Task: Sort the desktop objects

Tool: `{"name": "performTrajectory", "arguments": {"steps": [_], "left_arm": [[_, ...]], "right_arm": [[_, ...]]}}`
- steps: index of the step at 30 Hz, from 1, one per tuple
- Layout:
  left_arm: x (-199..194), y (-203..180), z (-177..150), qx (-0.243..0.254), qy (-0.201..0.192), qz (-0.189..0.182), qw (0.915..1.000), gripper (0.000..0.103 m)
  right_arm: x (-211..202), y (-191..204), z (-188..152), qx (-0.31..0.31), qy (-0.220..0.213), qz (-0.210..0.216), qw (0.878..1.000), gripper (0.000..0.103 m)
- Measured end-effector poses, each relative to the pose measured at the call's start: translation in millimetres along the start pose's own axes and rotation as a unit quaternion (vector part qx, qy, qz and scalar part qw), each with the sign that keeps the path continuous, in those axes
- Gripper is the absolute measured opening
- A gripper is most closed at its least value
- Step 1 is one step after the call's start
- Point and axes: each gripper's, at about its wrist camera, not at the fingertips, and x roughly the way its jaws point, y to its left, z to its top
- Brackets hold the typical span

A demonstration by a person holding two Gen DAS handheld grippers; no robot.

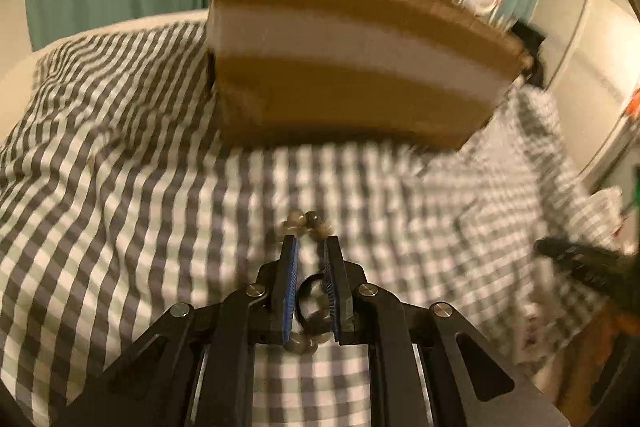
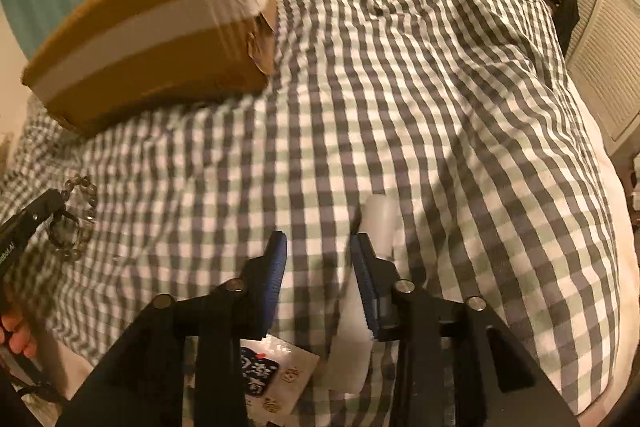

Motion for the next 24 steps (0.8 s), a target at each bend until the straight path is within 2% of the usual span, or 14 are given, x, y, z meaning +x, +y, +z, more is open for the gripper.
{"name": "performTrajectory", "arguments": {"steps": [4,7,9,10,12,13,14,15,16,18,19,20,22,24], "left_arm": [[17.3,4.4,-4.8,-0.013,0.035,0.005,0.9993,0.014],[22.4,7.4,-9.0,-0.024,0.046,0.005,0.9986,0.026],[21.6,5.9,-10.2,-0.02,0.048,0.0,0.9986,0.036],[21.3,4.9,-11.6,-0.015,0.049,0.001,0.9987,0.042],[22.1,1.8,-14.6,-0.004,0.048,0.007,0.9988,0.042],[22.0,0.8,-15.0,0.003,0.046,0.009,0.9989,0.035],[22.1,-2.0,-14.8,0.007,0.046,0.003,0.9989,0.013],[22.8,-4.5,-14.3,0.009,0.05,-0.011,0.9987,0.006],[21.8,-7.3,-14.4,0.011,0.049,-0.014,0.9986,0.006],[17.7,-11.2,-15.8,0.025,0.041,-0.008,0.9988,0.004],[15.6,-12.3,-16.2,0.027,0.038,-0.01,0.9989,0.004],[13.5,-12.9,-15.4,0.026,0.033,-0.012,0.999,0.004],[8.2,-9.4,-12.8,0.016,0.023,-0.02,0.9994,0.004],[2.8,-2.0,-9.8,0.004,0.014,-0.027,0.9995,0.004]], "right_arm": [[8.6,-3.9,-1.0,0.005,0.016,-0.011,1.0,0.034],[11.7,-6.5,-1.6,0.009,0.022,-0.021,0.999,0.034],[14.5,-6.9,-1.8,0.008,0.028,-0.029,0.999,0.042],[16.9,-7.3,-2.1,0.008,0.032,-0.034,0.999,0.05],[20.6,-6.2,-2.7,0.001,0.04,-0.045,0.998,0.05],[22.4,-5.6,-3.1,-0.002,0.042,-0.049,0.998,0.05],[24.6,-3.6,-3.6,-0.01,0.045,-0.054,0.997,0.05],[25.3,-2.1,-3.7,-0.015,0.046,-0.057,0.997,0.05],[25.7,-1.5,-3.9,-0.017,0.046,-0.058,0.997,0.05],[27.2,0.4,-4.0,-0.022,0.049,-0.053,0.997,0.038],[27.4,0.6,-4.1,-0.024,0.049,-0.055,0.997,0.024],[27.3,0.7,-3.8,-0.026,0.046,-0.064,0.997,0.015],[25.7,-0.3,-3.9,-0.023,0.041,-0.06,0.997,0.007],[21.8,-2.0,-3.3,-0.016,0.032,-0.047,0.998,0.007]]}}
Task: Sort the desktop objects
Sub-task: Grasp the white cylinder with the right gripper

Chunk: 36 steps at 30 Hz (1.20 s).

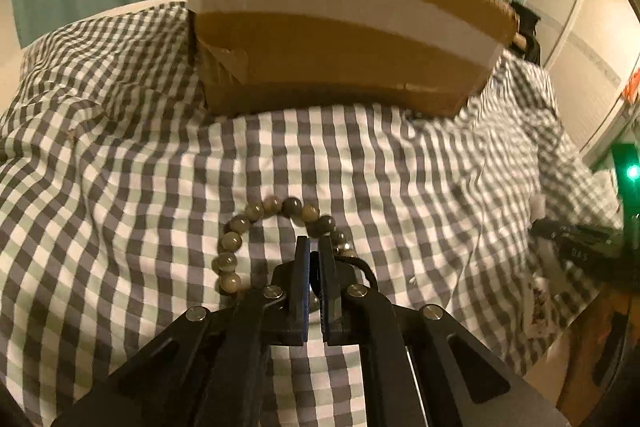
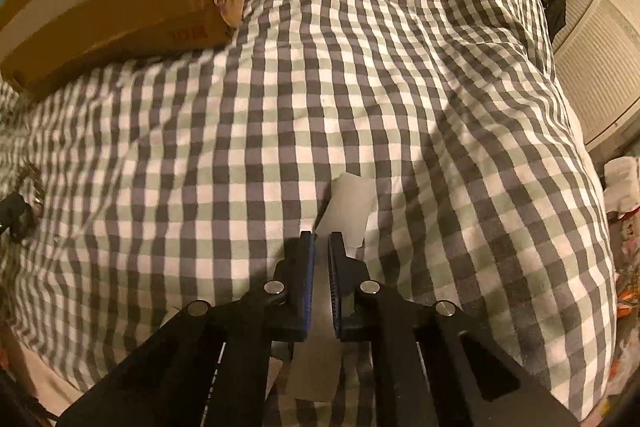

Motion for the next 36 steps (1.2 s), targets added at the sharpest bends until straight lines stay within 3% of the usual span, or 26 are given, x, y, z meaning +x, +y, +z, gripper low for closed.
{"name": "performTrajectory", "arguments": {"steps": [4,10,20,23,26,28,31,36], "left_arm": [[-6.2,0.8,1.0,-0.002,0.0,-0.026,0.9997,0.004],[-15.4,-21.0,-4.5,0.032,-0.015,-0.03,0.9989,0.004],[-35.4,-18.0,1.2,0.013,-0.063,-0.048,0.9968,0.004],[-39.7,-22.4,2.5,0.021,-0.076,-0.044,0.9959,0.004],[-40.4,-25.3,3.4,0.025,-0.079,-0.044,0.9956,0.004],[-37.7,-26.8,3.4,0.025,-0.075,-0.04,0.9961,0.004],[-32.6,-28.6,2.3,0.027,-0.068,-0.038,0.9966,0.004],[-27.9,-29.0,0.7,0.032,-0.061,-0.039,0.9969,0.004]], "right_arm": [[-7.3,0.9,0.8,0.001,-0.014,0.018,1.0,0.003],[-12.4,-2.1,3.2,0.016,-0.026,0.044,0.999,0.001],[-45.2,-6.4,5.8,0.037,-0.08,0.151,0.985,0.001],[-50.2,-8.4,5.9,0.042,-0.085,0.159,0.983,0.0],[-51.0,-10.0,4.8,0.048,-0.073,0.146,0.986,0.001],[-49.4,-9.5,3.6,0.046,-0.059,0.104,0.992,0.003],[-40.3,-11.6,2.4,0.044,-0.037,0.069,0.996,0.027],[-11.6,-9.7,0.4,0.041,0.014,0.043,0.998,0.027]]}}
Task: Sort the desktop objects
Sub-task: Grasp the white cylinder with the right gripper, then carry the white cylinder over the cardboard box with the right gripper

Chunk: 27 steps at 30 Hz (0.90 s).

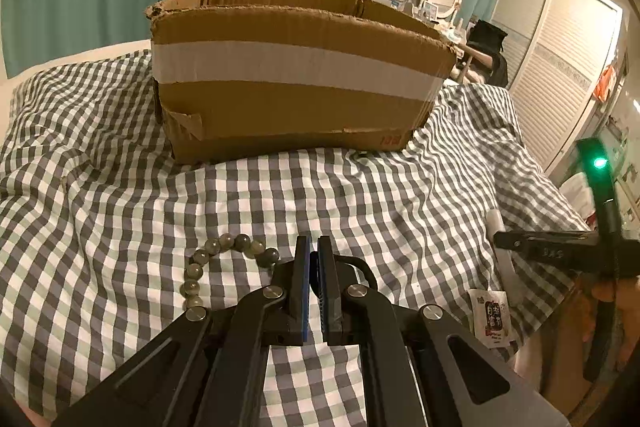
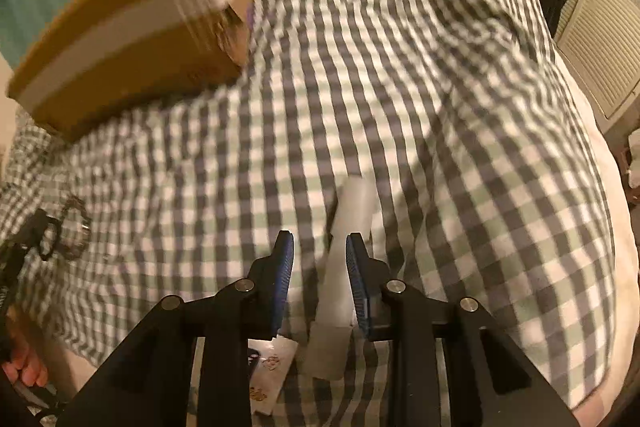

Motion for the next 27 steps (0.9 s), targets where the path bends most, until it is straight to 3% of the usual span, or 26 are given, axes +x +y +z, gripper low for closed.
{"name": "performTrajectory", "arguments": {"steps": [3,5,9,13,16,22,24,27], "left_arm": [[0.8,2.1,-0.8,-0.003,0.002,0.0,1.0,0.004],[0.2,2.6,-0.8,-0.005,0.002,-0.002,1.0,0.004],[-3.8,3.2,1.3,-0.01,-0.006,-0.005,0.9999,0.004],[-5.8,2.3,1.4,-0.009,-0.008,-0.005,0.9999,0.004],[-6.1,2.0,1.2,-0.01,-0.009,-0.008,0.9999,0.004],[-2.7,3.7,0.7,-0.018,-0.006,-0.01,0.9998,0.004],[-1.7,5.4,0.9,-0.023,-0.005,-0.012,0.9997,0.004],[-1.7,6.2,1.3,-0.026,-0.005,-0.012,0.9996,0.004]], "right_arm": [[13.7,2.1,0.9,-0.008,0.018,-0.023,1.0,0.026],[13.1,5.9,0.5,-0.023,0.015,-0.031,0.999,0.007],[4.1,-3.8,-0.2,0.001,0.001,-0.011,1.0,0.006],[-5.4,-9.6,-1.0,0.016,-0.012,-0.028,0.999,0.012],[-9.2,-9.0,-2.8,0.013,-0.017,-0.025,0.999,0.035],[8.7,2.8,-3.5,-0.01,0.021,-0.049,0.999,0.035],[17.0,5.5,-4.6,-0.017,0.038,-0.042,0.998,0.019],[10.6,4.2,-4.5,-0.011,0.017,-0.032,0.999,0.009]]}}
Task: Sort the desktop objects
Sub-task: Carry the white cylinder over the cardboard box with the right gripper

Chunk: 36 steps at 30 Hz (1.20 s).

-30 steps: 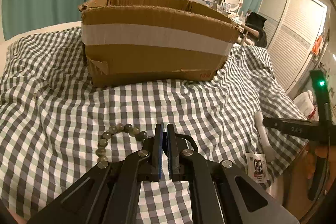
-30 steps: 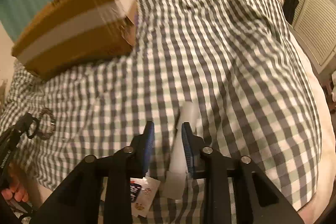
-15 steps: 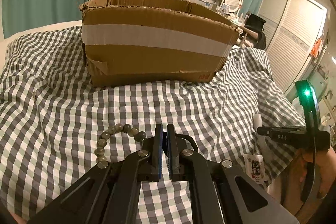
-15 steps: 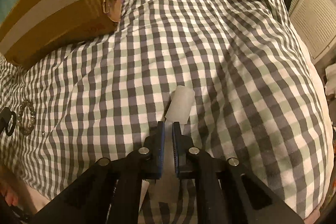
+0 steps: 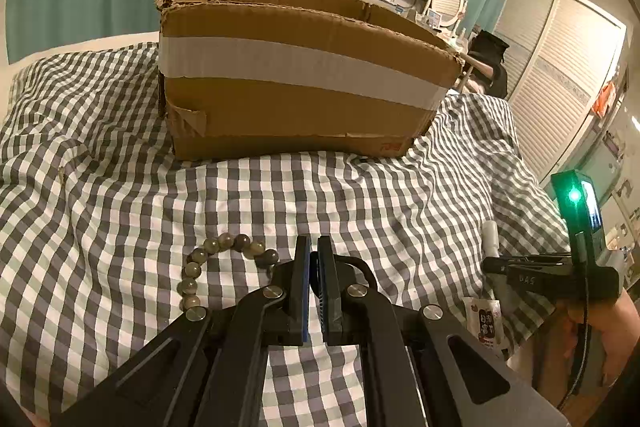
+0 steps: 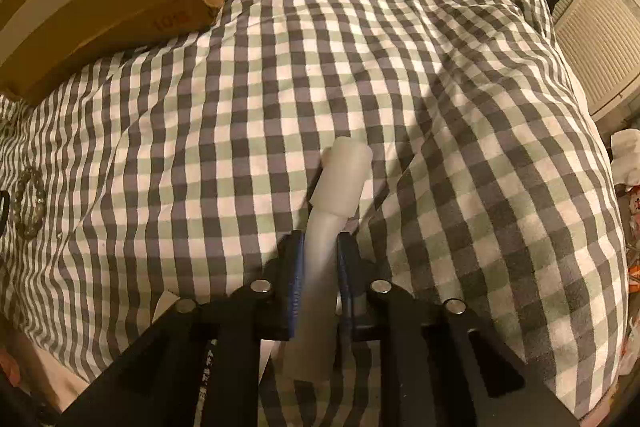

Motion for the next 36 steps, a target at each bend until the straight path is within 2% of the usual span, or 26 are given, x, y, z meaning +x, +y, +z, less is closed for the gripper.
{"name": "performTrajectory", "arguments": {"steps": [4,8,11,17,28,33,36], "left_arm": [[-4.8,-1.3,1.5,0.001,-0.008,-0.003,1.0,0.004],[-17.9,-6.5,7.2,0.009,-0.027,-0.002,0.9996,0.004],[-31.0,-9.6,16.3,0.009,-0.048,-0.005,0.9988,0.004],[-46.3,-13.0,36.5,0.005,-0.072,0.011,0.9974,0.004],[-45.7,-10.7,117.1,0.003,-0.095,0.044,0.9945,0.004],[-31.7,0.3,160.8,-0.015,-0.103,0.057,0.9929,0.004],[-16.5,7.7,180.4,-0.018,-0.101,0.063,0.9928,0.004]], "right_arm": [[-24.3,-2.0,0.3,0.012,-0.047,0.047,0.998,0.008],[-52.7,2.9,2.8,0.02,-0.081,0.11,0.99,0.008],[-76.7,14.7,2.0,0.012,-0.102,0.127,0.987,0.008],[-101.5,32.5,27.2,-0.004,-0.143,0.165,0.976,0.008],[-162.0,86.9,84.7,-0.079,-0.217,0.204,0.951,0.008],[-168.3,108.2,124.9,-0.098,-0.247,0.209,0.941,0.009],[-161.1,116.3,151.2,-0.101,-0.248,0.21,0.94,0.009]]}}
